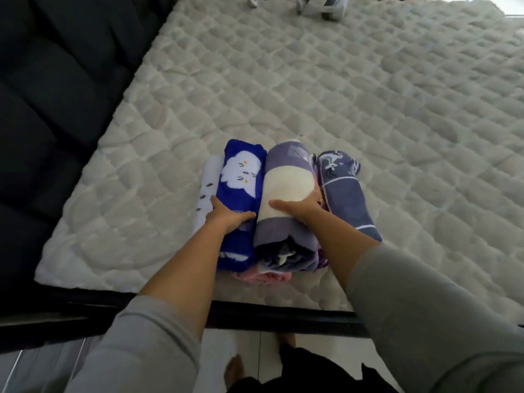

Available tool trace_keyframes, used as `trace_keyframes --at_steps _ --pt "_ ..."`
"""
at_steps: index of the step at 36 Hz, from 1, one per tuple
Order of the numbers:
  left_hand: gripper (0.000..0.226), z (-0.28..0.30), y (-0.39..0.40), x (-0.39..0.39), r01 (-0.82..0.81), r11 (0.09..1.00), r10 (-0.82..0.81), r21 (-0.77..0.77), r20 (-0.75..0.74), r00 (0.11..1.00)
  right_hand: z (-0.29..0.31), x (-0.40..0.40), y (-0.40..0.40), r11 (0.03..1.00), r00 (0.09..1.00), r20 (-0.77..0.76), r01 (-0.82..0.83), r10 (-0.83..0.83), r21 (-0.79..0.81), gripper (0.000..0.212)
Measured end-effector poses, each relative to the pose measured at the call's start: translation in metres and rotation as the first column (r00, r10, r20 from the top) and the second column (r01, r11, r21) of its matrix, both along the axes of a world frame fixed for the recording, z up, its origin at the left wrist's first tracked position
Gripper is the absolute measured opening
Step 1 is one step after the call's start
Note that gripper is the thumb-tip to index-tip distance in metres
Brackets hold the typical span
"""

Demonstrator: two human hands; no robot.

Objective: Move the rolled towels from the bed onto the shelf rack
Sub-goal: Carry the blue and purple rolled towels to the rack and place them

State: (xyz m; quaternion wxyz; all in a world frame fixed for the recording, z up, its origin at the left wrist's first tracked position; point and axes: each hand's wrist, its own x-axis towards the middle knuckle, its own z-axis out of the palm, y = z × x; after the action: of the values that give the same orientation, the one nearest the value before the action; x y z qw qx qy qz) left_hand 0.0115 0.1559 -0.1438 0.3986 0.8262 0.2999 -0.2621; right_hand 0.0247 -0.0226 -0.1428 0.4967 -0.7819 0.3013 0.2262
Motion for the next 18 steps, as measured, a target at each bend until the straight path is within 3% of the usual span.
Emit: trace_keyframes --at_steps 10,18 --pt "0.12 0.001 -0.002 0.005 -0.021 0.999 0.02 0.043 0.036 0.999 -0.013 0.024 -0.003 1.0 1.0 -0.029 -0.011 0.01 -0.008 0.138" --pt "0.089 0.017 -0.013 -0.001 -0.018 0.994 0.004 0.107 0.125 0.992 -0.004 0.033 -0.007 0.997 0.997 0.031 -0.069 0.07 -0.018 0.122"
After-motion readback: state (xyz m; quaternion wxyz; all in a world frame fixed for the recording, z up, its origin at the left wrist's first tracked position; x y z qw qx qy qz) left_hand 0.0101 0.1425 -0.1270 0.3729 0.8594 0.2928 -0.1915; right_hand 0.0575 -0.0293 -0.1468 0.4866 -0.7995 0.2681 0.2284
